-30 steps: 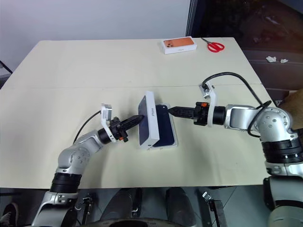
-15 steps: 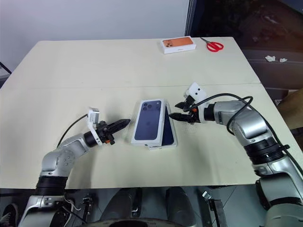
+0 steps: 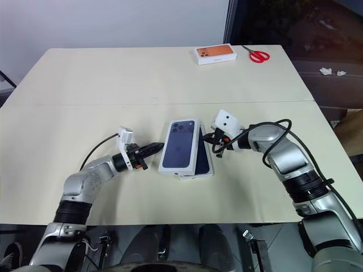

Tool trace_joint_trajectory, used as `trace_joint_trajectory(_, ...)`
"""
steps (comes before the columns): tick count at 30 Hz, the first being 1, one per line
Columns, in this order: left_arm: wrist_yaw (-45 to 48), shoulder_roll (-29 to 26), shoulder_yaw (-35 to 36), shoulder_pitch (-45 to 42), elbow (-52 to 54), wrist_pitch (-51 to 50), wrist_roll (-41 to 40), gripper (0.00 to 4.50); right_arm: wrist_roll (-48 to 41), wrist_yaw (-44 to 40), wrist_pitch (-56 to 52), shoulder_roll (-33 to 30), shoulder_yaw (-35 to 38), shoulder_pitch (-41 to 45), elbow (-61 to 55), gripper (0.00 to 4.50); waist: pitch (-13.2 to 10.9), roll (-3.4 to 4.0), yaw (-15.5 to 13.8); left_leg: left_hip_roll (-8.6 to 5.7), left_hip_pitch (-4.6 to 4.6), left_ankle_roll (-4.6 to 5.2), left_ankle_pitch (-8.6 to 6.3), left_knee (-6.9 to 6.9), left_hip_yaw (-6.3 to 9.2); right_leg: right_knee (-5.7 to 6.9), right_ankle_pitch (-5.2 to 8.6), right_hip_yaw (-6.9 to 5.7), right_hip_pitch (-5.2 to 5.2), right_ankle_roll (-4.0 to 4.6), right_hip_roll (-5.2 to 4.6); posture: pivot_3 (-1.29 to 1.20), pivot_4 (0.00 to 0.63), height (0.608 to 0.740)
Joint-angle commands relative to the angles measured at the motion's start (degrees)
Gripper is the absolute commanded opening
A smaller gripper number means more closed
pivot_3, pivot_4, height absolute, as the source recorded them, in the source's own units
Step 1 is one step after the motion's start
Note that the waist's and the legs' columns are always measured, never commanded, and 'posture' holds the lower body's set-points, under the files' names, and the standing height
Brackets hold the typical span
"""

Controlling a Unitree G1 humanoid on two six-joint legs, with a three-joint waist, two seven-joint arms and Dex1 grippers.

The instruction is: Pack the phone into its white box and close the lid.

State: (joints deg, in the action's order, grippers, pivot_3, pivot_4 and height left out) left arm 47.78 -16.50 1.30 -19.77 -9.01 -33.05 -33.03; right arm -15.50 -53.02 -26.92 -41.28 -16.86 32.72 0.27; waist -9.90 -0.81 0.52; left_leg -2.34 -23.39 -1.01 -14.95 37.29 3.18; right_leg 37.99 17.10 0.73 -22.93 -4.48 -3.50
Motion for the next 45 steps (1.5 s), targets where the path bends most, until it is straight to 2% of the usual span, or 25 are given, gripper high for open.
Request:
trace_joint_trajectory(1,1.1,0.5,-0.8,-1.5,1.1,-1.8,-0.9,0.00,1.1,-0.7,0.3,0.4,1.5,0.6,-2.0,0.04,0.0,0.00,0.0,0.00,-0.01,0.00,0.00,0.00,0.00,0.00,0.00,0.00,-0.01,0.00,0.00,0.00,0.150,0.740)
trace_joint_trajectory(5,1.6,1.6,-1.2,-2.1,2.2,-6.1,-2.8,0.00,1.9,-0.9,0.0,0.9,2.1,0.4,-1.8,0.04,0.0,0.00,0.1,0.00,0.00,-0.02,0.01,0.00,0.01,0.01,0.00,0.00,0.00,0.00,0.00,0.00,0.150,0.740)
trace_joint_trajectory(17,1.9,2.6,-1.7,-1.1,6.6,-9.0,-3.2,0.00,4.6,-2.9,0.4,-0.7,4.0,-2.6,-2.2,0.04,0.0,0.00,0.0,-0.01,0.00,-0.03,0.01,0.01,0.00,0.01,0.00,0.00,0.01,0.00,0.00,0.00,0.150,0.740)
trace_joint_trajectory(32,1.2,0.1,-0.8,1.7,8.1,-8.5,-2.8,0.00,6.3,-2.4,0.5,0.2,4.3,-6.6,-6.3,0.04,0.0,0.00,0.1,-0.01,0.01,-0.05,0.03,0.00,0.02,0.03,0.00,0.00,0.00,0.00,0.01,0.00,0.150,0.740)
trace_joint_trajectory(37,1.2,-1.1,0.3,1.8,8.8,-8.6,-3.4,0.00,8.6,-3.8,3.6,-2.3,4.4,-7.0,-4.6,0.04,0.0,0.00,0.1,-0.01,0.02,-0.06,0.03,-0.01,0.02,0.03,0.00,0.00,0.00,0.00,0.01,0.00,0.150,0.740)
trace_joint_trajectory(45,-1.6,2.9,5.4,-5.7,7.7,-11.2,-10.3,0.00,-0.8,-5.9,-2.0,0.9,12.0,-1.3,-0.5,0.04,0.0,-0.02,0.0,-0.01,0.01,-0.06,0.03,0.04,0.02,0.03,-0.01,-0.02,0.04,-0.01,0.01,0.00,0.150,0.740)
